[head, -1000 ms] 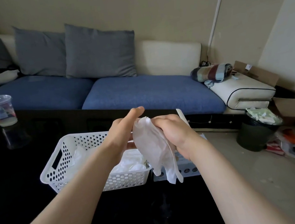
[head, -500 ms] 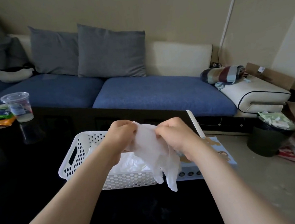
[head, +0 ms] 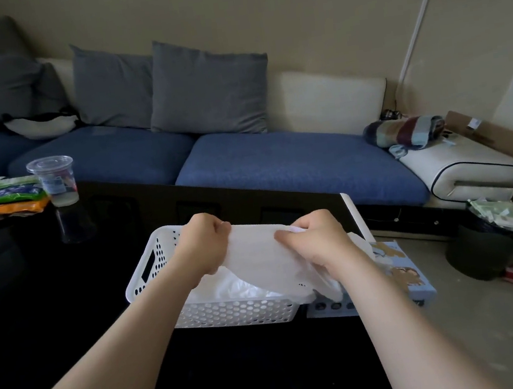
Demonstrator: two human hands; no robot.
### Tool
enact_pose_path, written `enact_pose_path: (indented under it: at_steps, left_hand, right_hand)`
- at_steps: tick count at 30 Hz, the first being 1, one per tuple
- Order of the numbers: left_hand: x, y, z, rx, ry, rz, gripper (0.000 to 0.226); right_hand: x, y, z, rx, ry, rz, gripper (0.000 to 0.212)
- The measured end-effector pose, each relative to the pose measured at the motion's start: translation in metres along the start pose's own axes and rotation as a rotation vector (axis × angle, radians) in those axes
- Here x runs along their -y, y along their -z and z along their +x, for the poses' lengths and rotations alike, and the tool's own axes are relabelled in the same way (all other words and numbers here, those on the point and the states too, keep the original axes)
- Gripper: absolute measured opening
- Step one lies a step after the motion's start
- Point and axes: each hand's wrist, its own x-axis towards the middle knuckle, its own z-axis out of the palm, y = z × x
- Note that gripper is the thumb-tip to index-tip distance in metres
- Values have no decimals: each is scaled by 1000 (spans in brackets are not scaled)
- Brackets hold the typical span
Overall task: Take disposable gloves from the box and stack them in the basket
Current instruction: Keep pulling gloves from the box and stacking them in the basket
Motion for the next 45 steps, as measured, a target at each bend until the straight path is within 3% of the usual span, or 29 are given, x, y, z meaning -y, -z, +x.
enact_pose_path:
  at_steps: [3,6,8,11,19,22,25,29,31,34,37,41,45]
  left_hand:
    - [11,7,4,-65,-49,274,30]
    - [19,14,5,-76,-50,464,14]
    - [25,17,6,-69,-48,514,22]
    - [31,23,7,-17,-58,534,45]
    - [38,38,2,42,-65,726,29]
    - [36,39,0,22,-23,813,33]
    - [31,36,-3,27,-18,921,35]
    - [21,28,-6,-30,-155,1094,34]
    - [20,24,-5,18,-241,1071,33]
    - [22,19,-3,266,-159,895,27]
    - [25,18,-5,446,-11,867,51]
    - [28,20,-5,416,23,904,62]
    - [25,21,-9,381,37,964,62]
  right_hand:
    - [1,-14,3,-25,83,-113,38]
    - [0,-29,12,-58,162,-167,32]
    - [-2,-38,18,-101,204,-208,15]
    - [2,-47,21,-127,264,-284,15]
    - [9,-55,23,-155,357,-549,21]
    - [12,-52,23,-193,403,-515,16]
    - [19,-45,19,-56,408,-427,23]
    - [25,-35,7,217,337,-619,44]
    - [24,-32,6,272,314,-612,50]
    - [19,-30,10,253,308,-518,49]
    - [9,-35,18,143,344,-503,42]
    - [1,-39,25,-22,411,-526,29]
    - [2,-36,25,-52,470,-670,26]
